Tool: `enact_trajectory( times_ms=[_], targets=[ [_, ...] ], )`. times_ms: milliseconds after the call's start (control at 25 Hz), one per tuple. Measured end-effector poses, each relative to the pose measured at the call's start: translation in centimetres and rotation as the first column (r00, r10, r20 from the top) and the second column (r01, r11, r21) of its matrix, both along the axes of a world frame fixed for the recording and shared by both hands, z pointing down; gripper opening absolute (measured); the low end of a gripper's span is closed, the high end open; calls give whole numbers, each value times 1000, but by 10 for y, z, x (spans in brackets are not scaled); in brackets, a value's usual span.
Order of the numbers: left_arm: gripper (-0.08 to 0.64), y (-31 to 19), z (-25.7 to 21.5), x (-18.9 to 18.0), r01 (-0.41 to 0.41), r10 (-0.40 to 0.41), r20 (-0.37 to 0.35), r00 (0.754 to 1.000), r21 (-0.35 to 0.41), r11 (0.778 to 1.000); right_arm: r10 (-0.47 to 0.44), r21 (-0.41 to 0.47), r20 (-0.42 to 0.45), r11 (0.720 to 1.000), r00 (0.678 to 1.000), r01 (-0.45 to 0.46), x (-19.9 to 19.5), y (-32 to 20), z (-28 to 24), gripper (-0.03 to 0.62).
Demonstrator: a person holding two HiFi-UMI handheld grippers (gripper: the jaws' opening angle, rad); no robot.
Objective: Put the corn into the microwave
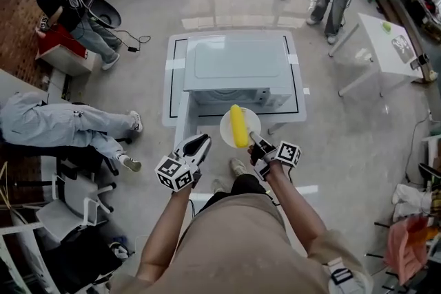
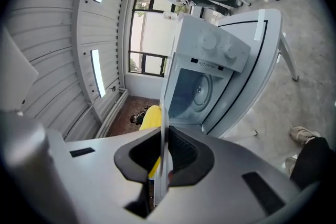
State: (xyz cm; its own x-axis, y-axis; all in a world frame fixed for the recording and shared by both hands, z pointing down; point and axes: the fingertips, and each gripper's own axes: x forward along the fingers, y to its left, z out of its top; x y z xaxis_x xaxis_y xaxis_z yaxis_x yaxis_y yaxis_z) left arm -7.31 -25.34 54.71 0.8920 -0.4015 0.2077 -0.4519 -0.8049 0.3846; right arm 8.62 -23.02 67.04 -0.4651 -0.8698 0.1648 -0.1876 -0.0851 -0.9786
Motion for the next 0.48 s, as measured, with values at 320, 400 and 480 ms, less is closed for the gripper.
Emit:
enact_trajectory(
  times_ms=[320, 400, 480],
  targets=[
    [43, -37, 16, 18, 49, -49, 68, 997, -6, 999, -32, -39, -18, 999, 999, 31, 8, -55, 57, 29],
    [43, -41, 22, 23, 59, -58, 90, 994, -9, 998, -31, -41, -14, 999, 999, 31, 9, -66, 70, 29],
    [43, -43, 27, 26, 70, -68, 108, 992, -12, 997, -34, -47, -12, 998, 999, 33, 9, -77, 84, 29]
  ],
)
